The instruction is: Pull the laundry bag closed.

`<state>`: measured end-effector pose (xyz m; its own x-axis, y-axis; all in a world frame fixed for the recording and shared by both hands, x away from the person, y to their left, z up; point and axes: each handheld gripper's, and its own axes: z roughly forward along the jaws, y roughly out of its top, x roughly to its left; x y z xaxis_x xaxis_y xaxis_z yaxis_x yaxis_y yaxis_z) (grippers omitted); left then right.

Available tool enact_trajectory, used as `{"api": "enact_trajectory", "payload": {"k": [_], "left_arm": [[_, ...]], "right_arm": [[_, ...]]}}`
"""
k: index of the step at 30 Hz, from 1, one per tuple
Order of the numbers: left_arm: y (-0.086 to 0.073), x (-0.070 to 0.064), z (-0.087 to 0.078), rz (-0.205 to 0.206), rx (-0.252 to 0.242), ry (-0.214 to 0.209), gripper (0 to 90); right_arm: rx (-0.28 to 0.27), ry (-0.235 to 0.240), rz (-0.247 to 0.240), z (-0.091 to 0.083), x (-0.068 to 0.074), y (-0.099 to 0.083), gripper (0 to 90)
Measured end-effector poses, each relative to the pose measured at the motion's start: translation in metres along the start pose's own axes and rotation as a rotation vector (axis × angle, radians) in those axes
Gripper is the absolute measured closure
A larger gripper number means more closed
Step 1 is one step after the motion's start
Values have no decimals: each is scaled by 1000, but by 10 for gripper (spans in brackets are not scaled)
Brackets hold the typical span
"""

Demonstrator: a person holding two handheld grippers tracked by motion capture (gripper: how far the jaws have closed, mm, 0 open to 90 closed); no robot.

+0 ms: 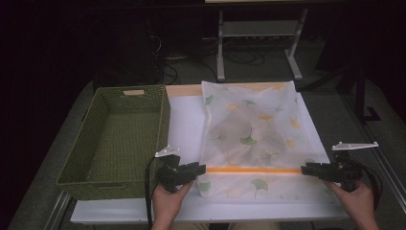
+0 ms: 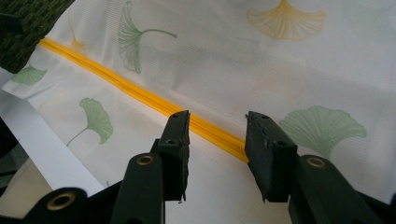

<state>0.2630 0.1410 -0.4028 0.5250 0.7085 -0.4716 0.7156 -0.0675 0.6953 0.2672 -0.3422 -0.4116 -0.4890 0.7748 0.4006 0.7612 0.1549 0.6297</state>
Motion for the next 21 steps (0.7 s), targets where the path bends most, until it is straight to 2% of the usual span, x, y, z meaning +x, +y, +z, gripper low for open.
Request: {"api": "enact_trajectory", "payload": {"k": [12,21], "left_arm": [[-3,-2,11,17,7,6,573],[-8,0,11,26,-3,16,511]], "right_arm": [[3,29,-55,10,20,3,551],[8,58,-119,21,39,0,481]]}}
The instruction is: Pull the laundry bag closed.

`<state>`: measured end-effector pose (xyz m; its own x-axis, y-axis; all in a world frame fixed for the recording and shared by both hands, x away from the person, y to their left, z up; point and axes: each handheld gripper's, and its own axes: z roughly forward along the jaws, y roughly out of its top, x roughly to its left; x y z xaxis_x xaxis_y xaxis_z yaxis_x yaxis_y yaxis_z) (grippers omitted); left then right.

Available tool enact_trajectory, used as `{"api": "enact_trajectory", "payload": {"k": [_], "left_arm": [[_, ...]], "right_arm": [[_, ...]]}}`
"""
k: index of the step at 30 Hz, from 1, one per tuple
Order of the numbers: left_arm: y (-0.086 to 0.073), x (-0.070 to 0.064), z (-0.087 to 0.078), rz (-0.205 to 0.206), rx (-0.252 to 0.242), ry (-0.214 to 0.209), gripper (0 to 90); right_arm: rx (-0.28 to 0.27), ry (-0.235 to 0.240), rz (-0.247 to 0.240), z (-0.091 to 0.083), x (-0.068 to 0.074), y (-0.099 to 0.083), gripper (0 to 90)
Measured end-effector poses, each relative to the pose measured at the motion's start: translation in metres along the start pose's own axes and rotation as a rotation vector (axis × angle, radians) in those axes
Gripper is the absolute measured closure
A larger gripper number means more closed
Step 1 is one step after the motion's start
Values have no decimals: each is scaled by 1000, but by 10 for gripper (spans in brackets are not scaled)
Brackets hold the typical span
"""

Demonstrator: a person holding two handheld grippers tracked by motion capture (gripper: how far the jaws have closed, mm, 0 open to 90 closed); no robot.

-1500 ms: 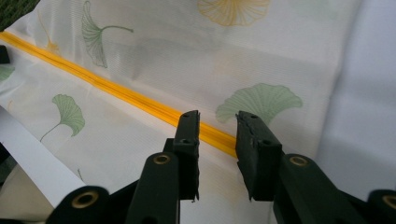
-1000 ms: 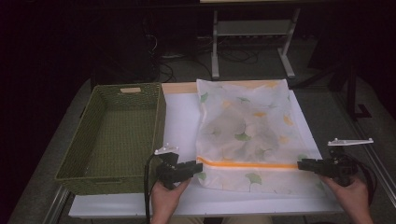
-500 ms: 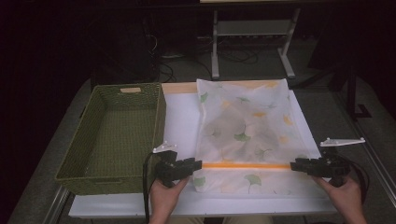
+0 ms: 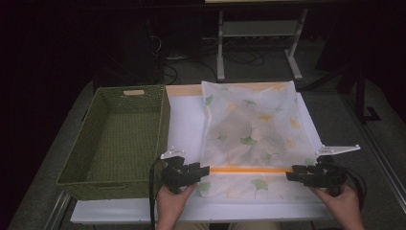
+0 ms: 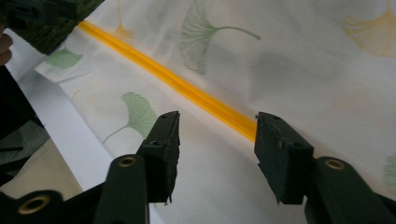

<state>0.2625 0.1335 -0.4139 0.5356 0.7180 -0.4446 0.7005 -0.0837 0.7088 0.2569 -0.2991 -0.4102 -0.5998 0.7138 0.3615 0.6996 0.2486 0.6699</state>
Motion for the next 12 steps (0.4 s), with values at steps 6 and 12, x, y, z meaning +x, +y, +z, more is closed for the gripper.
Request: {"api": "enact_trajectory", "payload": {"k": [6,12], "left_arm": [[-9,-1,-1,26,-1,2,481],[-16,-1,-4,46,-23,-12,453]], "right_arm": [[-3,-6,-50,3,11,-5,420],[-45,-12,-79,-2,14,-11,388]]}}
